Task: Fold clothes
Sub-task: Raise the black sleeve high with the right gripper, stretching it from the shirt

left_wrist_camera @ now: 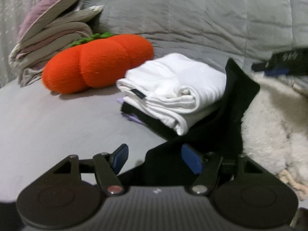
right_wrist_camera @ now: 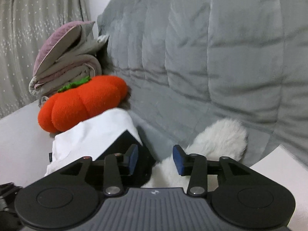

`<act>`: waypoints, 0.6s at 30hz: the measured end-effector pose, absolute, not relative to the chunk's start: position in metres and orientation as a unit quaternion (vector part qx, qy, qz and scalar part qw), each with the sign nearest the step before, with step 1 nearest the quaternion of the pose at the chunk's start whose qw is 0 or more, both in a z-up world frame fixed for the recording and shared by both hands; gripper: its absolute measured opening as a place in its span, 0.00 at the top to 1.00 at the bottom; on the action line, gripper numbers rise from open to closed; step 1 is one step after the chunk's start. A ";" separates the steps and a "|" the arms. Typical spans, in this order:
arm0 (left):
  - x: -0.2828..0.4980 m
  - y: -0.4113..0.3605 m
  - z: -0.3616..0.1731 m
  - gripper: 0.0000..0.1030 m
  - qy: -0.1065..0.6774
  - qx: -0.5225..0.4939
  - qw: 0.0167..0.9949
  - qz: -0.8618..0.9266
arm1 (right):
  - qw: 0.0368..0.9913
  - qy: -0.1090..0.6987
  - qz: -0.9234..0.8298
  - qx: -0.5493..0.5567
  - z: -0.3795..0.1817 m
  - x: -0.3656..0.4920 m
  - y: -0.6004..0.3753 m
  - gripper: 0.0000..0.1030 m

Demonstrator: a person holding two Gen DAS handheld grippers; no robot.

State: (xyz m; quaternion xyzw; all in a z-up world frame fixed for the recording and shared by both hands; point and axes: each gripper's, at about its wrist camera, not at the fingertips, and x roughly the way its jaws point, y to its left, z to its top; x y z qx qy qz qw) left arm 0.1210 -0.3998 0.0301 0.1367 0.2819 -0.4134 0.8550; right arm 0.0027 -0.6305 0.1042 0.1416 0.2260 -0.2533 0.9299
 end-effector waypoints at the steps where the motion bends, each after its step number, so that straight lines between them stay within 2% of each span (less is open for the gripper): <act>1: 0.119 -0.393 0.033 0.37 0.288 0.128 0.857 -0.408 | 0.930 0.225 -0.251 0.146 0.101 0.004 -0.632 0.58; 5: 0.115 -0.358 0.039 0.36 0.325 0.085 0.859 -0.387 | 0.933 0.221 -0.249 0.133 0.093 0.009 -0.630 0.53; 9: 0.105 -0.336 0.033 0.37 0.361 0.060 0.850 -0.379 | 0.939 0.221 -0.247 0.089 0.086 0.020 -0.621 0.41; 13: 0.097 -0.332 0.023 0.37 0.372 0.055 0.847 -0.376 | 0.941 0.234 -0.241 0.046 0.078 0.032 -0.616 0.40; 14: 0.098 -0.334 0.019 0.37 0.375 0.055 0.847 -0.373 | 0.941 0.235 -0.240 0.045 0.078 0.032 -0.616 0.45; 18: 0.099 -0.341 0.009 0.36 0.374 0.052 0.850 -0.368 | 0.939 0.245 -0.234 0.052 0.078 0.034 -0.619 0.90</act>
